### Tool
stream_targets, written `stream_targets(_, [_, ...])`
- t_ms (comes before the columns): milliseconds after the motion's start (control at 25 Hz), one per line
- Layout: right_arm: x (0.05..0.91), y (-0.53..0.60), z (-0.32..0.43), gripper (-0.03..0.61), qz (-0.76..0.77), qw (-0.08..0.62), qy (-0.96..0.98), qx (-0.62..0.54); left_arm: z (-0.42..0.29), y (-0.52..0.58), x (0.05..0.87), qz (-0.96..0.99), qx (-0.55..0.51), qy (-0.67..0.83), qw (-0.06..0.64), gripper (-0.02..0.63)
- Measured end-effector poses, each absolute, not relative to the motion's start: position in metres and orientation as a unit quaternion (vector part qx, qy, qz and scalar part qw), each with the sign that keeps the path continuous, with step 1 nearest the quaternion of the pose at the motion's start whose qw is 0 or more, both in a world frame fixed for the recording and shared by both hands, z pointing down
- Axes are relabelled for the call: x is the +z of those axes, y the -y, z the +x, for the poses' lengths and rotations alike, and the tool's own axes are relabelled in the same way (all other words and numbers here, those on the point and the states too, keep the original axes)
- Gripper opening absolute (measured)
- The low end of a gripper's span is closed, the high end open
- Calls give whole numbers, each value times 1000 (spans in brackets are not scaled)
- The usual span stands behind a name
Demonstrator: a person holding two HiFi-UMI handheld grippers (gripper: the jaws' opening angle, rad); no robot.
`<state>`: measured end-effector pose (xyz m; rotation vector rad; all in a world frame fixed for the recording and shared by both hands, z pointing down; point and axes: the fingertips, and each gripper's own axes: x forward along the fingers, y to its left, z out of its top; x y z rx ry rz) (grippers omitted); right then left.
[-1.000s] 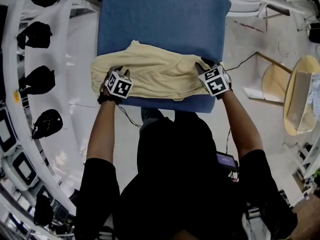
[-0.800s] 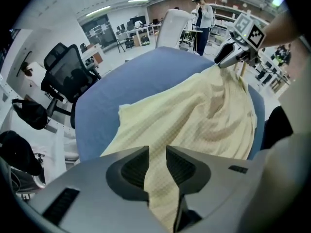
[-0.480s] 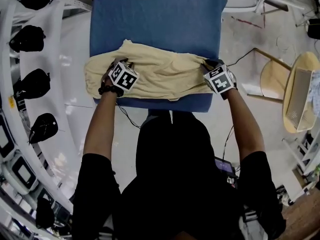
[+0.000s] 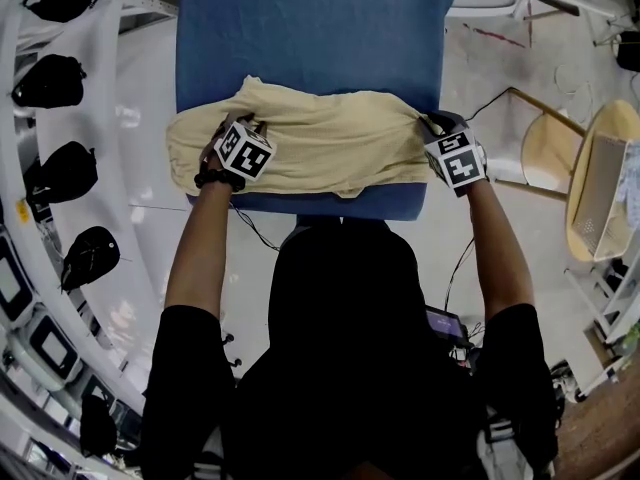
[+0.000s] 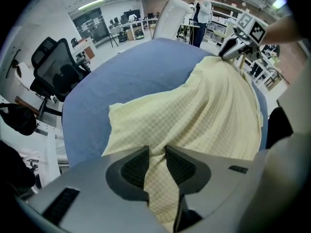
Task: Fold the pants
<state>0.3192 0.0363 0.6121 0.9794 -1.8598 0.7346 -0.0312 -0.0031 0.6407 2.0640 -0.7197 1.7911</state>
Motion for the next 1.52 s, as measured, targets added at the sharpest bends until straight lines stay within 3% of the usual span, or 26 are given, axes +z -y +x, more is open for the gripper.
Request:
stream_targets(80, [601, -45, 318, 117, 398, 434, 756, 288, -24, 0, 629, 733, 608, 264, 153, 132])
stream_targets(240, [596, -93, 319, 118, 380, 437, 760, 295, 10, -39, 609, 769, 565, 247, 167, 138])
stream_targets(480, [614, -152, 323, 121, 329, 486, 762, 272, 61, -106, 628, 780, 591, 145, 146, 140])
stream_targets(760, [623, -169, 325, 123, 304, 514, 762, 251, 95, -120, 630, 783, 584, 123, 175, 140])
stream_targets(920, [624, -171, 324, 86, 308, 505, 765, 255, 95, -121, 634, 778, 589, 123, 179, 140])
stream_targets(1000, [623, -175, 326, 30, 316, 500, 761, 267, 95, -122, 636, 775, 592, 122, 183, 140])
stream_targets(1200, [622, -193, 332, 25, 356, 489, 746, 280, 93, -122, 637, 771, 597, 123, 184, 140])
stream_targets(1400, [634, -221, 342, 17, 351, 531, 727, 257, 92, -122, 639, 769, 601, 123, 179, 140])
stream_targets(1520, [632, -221, 351, 21, 364, 511, 728, 276, 95, -122, 636, 770, 602, 122, 173, 140])
